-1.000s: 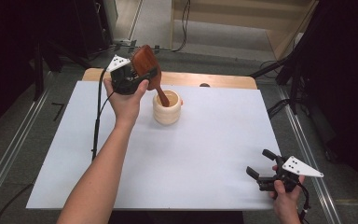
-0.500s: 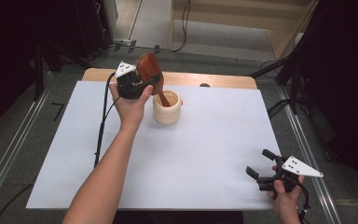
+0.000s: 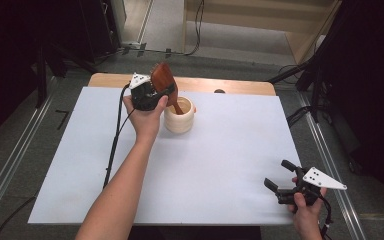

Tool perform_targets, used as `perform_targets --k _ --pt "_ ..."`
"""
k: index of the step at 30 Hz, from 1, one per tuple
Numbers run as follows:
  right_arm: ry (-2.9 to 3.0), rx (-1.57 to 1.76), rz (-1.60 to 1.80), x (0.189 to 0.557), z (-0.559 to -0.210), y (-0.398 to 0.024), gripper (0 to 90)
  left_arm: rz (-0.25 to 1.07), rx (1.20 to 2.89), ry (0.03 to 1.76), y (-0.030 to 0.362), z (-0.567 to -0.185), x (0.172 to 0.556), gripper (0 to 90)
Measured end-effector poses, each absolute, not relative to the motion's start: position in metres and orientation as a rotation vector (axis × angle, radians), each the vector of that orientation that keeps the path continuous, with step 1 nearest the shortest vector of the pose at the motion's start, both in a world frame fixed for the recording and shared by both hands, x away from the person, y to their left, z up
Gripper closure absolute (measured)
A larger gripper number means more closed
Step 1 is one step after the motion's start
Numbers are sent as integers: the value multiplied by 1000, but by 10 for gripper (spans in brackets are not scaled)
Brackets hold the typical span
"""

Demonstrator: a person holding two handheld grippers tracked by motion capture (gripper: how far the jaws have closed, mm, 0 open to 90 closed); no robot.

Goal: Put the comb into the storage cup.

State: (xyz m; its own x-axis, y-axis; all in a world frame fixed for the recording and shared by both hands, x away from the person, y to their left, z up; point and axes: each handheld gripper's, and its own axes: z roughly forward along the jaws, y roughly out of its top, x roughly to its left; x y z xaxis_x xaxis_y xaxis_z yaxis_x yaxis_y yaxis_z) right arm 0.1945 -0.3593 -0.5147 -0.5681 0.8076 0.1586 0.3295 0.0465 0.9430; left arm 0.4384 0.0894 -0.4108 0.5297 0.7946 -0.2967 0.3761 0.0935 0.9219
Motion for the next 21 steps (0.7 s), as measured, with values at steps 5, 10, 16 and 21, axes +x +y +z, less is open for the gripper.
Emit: perform_targets --k 5,10,16,21 --pt "1912 1141 1535 195 -515 -359 0 407 1508 1070 86 -418 438 557" --pt "1912 1142 1535 195 -515 -359 0 372 1473 1092 84 -424 437 557" --pt "1918 1143 1529 195 -515 -358 0 362 1460 1113 81 -430 436 556" --pt "1918 1142 1529 195 -515 -358 0 356 1456 1123 84 -432 438 551"
